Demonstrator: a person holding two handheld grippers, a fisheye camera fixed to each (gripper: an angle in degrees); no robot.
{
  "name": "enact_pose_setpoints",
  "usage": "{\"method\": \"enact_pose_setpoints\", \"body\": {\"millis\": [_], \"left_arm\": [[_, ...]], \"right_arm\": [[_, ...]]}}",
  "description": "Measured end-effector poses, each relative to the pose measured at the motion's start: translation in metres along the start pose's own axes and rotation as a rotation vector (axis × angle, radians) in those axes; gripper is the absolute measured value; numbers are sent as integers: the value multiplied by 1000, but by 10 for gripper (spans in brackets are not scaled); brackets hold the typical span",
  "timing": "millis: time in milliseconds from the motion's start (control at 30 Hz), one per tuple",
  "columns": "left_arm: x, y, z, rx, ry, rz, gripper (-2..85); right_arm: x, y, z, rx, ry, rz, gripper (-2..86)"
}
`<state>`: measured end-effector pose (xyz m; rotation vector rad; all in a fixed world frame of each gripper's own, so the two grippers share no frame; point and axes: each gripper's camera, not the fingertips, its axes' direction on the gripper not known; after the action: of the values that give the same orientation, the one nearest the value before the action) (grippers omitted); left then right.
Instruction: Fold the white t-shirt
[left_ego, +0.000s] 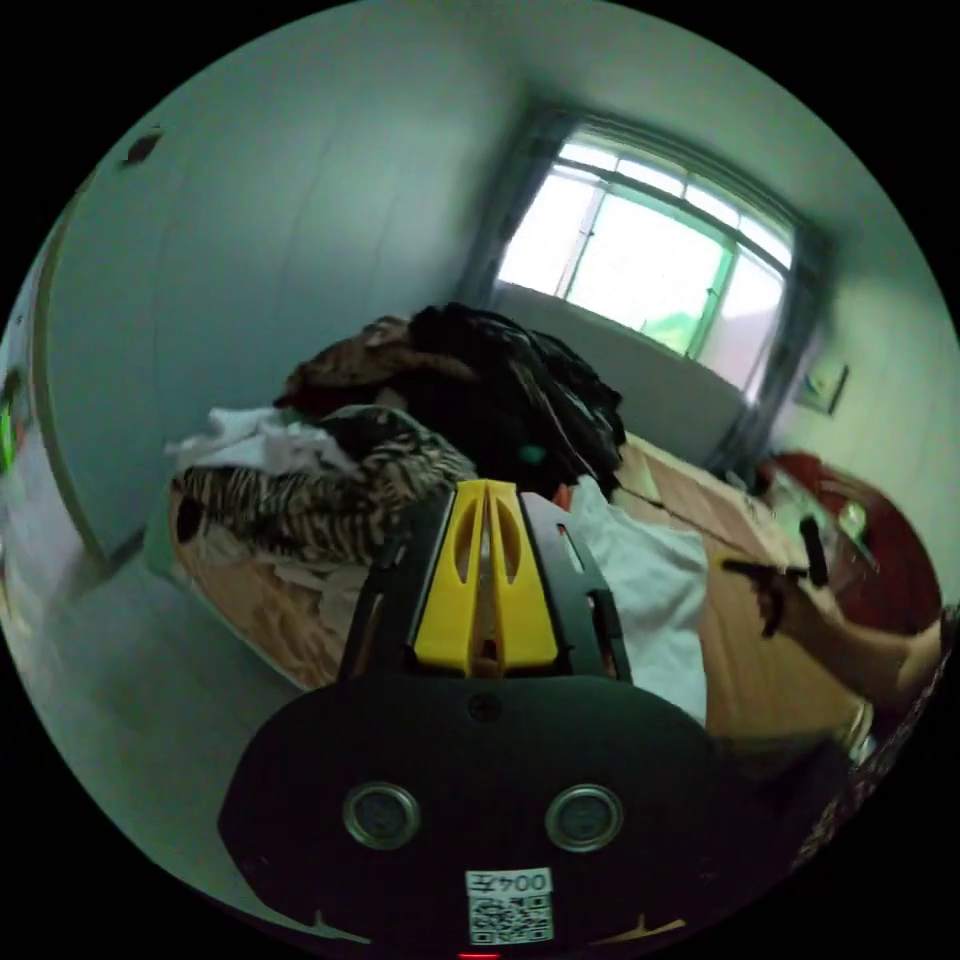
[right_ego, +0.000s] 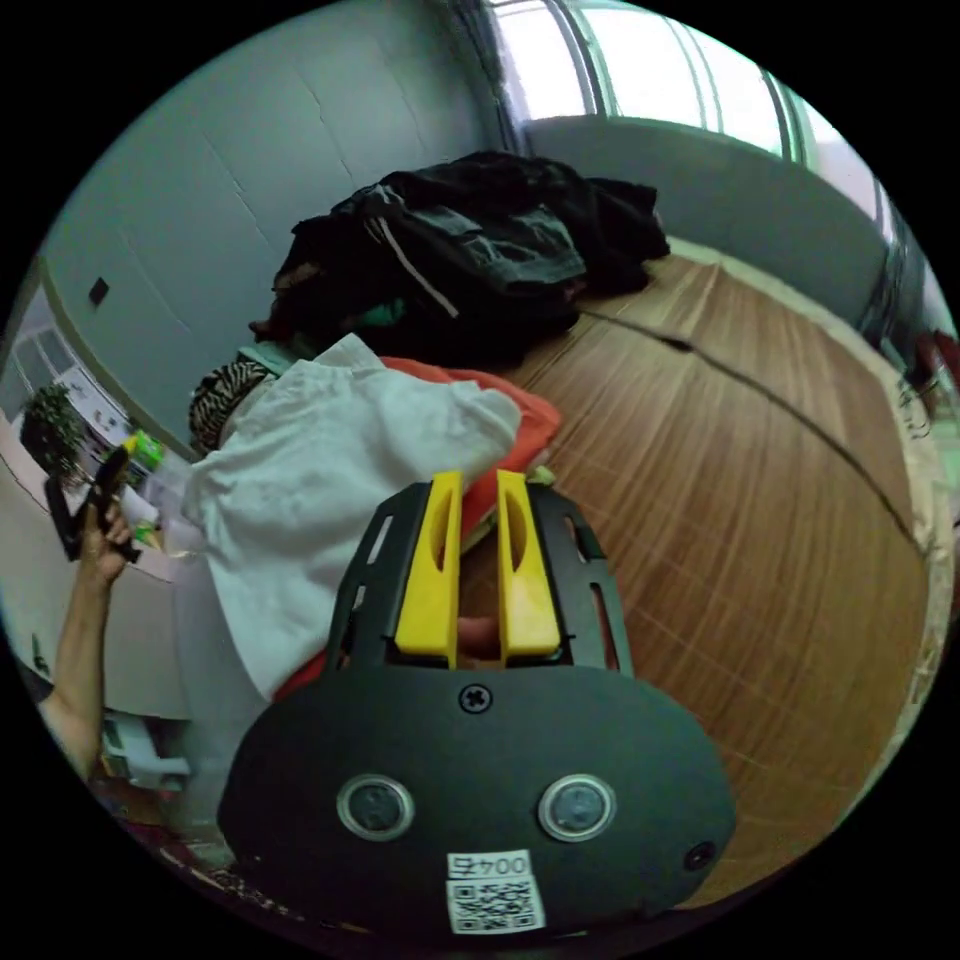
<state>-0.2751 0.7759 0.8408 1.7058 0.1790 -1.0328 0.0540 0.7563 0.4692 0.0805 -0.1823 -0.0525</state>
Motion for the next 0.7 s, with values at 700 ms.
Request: {"method": "enact_pose_setpoints", "body": {"millis": [700], "left_arm": [[-38,26,135,21,337,-442,2]], "right_arm": [[20,-27,43,-55,-413,123,126]]}}
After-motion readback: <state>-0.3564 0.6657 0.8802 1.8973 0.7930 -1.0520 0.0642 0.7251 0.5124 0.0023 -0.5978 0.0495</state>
